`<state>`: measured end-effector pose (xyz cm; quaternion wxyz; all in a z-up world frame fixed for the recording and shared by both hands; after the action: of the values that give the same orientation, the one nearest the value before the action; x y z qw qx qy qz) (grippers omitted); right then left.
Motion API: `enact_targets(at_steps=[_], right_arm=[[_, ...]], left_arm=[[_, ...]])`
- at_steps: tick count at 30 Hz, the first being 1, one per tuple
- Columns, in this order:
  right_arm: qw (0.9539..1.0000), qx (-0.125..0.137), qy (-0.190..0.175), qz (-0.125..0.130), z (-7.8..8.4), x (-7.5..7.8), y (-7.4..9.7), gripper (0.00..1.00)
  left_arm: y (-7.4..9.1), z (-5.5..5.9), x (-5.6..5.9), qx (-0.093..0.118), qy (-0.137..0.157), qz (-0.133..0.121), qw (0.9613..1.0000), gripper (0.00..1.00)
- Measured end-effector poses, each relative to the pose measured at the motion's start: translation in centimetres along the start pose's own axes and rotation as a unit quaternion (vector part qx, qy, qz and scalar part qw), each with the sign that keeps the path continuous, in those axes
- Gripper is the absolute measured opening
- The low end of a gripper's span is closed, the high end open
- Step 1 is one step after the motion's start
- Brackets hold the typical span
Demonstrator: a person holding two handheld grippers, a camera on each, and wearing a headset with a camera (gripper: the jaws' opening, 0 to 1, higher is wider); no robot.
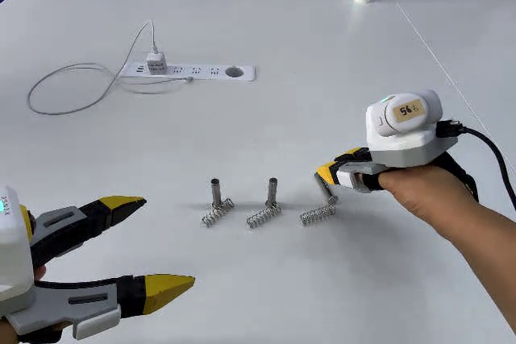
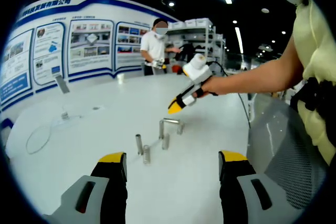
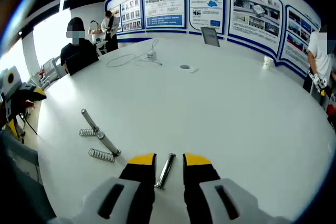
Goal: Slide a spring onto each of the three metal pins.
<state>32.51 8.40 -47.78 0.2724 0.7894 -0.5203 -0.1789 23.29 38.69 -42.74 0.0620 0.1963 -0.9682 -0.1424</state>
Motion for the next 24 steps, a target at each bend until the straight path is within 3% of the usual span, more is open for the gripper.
enact_targets(at_steps=[14,24], right_arm=[[0.9978,-0.056,-0.026,0.022,1.0,0.4,-2.7,0.17],[0.9969,-0.062,-0.043,0.021,1.3,0.5,-3.4,0.14]], left_arm=[[0.1,0.3,-0.1,-0.002,0.005,-0.001,1.0,0.72],[0.1,0.7,-0.2,-0.007,0.009,0.0,0.9999,0.71]])
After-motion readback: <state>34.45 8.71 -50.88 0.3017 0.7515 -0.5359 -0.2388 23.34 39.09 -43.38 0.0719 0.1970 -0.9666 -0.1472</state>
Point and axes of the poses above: the centre of the closed fingertips' face, and the gripper's own axes: y roughly backward along the fingers, x roughly to its right, z roughly out of its underside, the point moved 7 cm from there along y, roughly backward along the fingers, and after that the axes turned 3 degrees about x, right-handed, at the moved point
